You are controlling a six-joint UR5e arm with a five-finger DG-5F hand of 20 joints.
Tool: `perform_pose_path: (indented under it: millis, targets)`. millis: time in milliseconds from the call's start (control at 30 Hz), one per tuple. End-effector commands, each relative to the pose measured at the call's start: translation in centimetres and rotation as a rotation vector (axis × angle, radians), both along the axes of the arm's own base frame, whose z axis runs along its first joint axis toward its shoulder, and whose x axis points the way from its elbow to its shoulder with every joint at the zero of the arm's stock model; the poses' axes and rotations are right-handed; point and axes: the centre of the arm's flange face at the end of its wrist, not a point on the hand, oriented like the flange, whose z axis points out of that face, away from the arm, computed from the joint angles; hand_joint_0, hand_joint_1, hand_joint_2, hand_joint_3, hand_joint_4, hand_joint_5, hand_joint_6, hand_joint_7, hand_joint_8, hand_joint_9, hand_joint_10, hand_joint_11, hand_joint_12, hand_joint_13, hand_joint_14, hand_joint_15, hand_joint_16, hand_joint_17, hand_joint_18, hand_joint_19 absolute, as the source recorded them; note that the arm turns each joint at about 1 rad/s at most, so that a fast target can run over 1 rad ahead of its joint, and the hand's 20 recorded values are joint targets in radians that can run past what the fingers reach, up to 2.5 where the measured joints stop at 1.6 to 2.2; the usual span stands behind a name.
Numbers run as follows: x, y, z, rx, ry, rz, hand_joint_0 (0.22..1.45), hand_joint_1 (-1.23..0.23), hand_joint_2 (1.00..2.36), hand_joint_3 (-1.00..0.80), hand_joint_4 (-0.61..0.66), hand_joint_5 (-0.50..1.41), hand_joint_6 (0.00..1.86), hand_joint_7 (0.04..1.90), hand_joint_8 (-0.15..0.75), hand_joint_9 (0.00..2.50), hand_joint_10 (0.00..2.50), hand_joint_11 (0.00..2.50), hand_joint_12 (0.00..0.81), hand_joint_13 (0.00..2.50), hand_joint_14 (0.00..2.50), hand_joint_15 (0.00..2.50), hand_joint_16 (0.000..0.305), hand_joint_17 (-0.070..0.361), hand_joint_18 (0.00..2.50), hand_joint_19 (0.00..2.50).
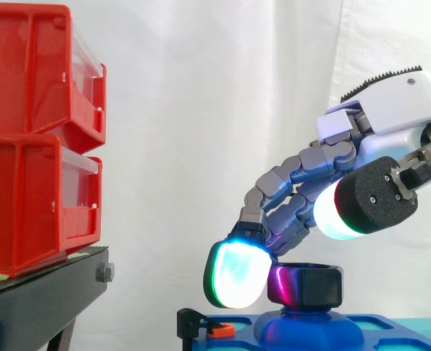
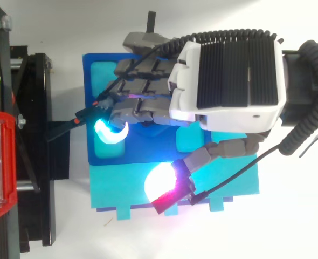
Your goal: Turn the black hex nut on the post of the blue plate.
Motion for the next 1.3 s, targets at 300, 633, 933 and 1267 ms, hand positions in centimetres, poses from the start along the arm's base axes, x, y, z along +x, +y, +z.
perform_pose_path:
  millis: [300, 633, 933, 1267]
  targets:
    - [-0.1, -0.9, 1.3, 0.000, 0.012, -0.004, 0.48, -0.46, 1.00, -0.50, 0.18, -0.21, 0.50, 0.68, 0.249, 0.38, 0.00, 0.00, 0.376, 0.35, 0.00, 0.07, 0.058, 0.130, 0.04, 0.13]
    - [-0.5, -2.5, 1.1, -0.009, 0.024, 0.005, 0.48, -0.46, 1.00, -0.50, 0.18, -0.21, 0.50, 0.68, 0.250, 0.38, 0.00, 0.00, 0.377, 0.35, 0.00, 0.07, 0.058, 0.130, 0.05, 0.14]
    - [-1.3, -5.0, 0.8, -0.028, 0.055, 0.018, 0.48, -0.46, 1.00, -0.50, 0.18, -0.21, 0.50, 0.68, 0.249, 0.38, 0.00, 0.00, 0.378, 0.35, 0.00, 0.07, 0.058, 0.130, 0.05, 0.14]
    - [-2.0, -7.8, 0.8, -0.032, 0.055, 0.039, 0.48, -0.46, 1.00, -0.50, 0.18, -0.21, 0.50, 0.68, 0.250, 0.38, 0.00, 0.00, 0.378, 0.35, 0.00, 0.07, 0.058, 0.130, 0.06, 0.14]
